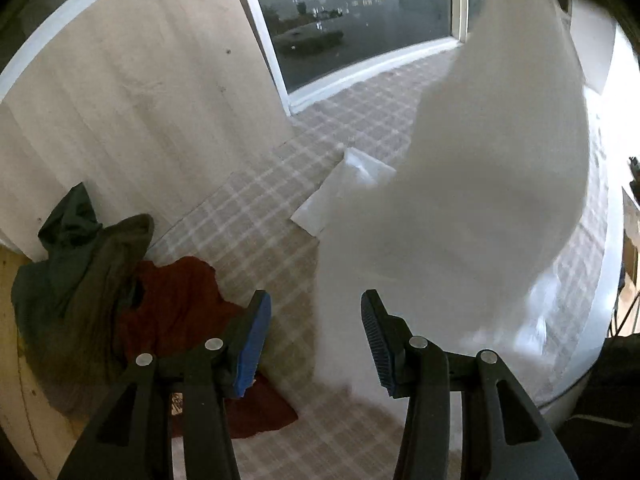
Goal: Fold clothes
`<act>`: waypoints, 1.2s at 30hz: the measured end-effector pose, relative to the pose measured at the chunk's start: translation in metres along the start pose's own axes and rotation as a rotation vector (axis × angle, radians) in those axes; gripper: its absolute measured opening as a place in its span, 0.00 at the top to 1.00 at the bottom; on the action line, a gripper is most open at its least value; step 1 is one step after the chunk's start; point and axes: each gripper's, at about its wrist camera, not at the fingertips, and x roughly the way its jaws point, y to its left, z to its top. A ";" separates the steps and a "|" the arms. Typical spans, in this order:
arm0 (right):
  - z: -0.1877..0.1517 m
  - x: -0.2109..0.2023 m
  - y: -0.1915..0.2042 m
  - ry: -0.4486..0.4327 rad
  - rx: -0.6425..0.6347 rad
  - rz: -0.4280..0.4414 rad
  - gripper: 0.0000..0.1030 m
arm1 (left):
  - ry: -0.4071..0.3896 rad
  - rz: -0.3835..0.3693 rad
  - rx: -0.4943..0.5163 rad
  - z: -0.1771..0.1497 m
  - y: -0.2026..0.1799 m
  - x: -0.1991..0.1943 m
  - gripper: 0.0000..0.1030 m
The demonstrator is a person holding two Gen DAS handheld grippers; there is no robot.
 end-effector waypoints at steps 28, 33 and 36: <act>0.183 -0.251 0.174 -0.296 -0.424 0.062 0.95 | -0.257 0.070 -0.075 -0.004 0.033 -0.115 0.56; 0.124 -0.214 0.096 -0.117 -0.332 -0.027 0.95 | -0.257 0.056 -0.064 0.002 0.030 -0.107 0.53; 0.057 -0.156 0.030 0.061 -0.218 -0.107 0.95 | -0.217 0.014 -0.039 0.006 0.020 -0.083 0.52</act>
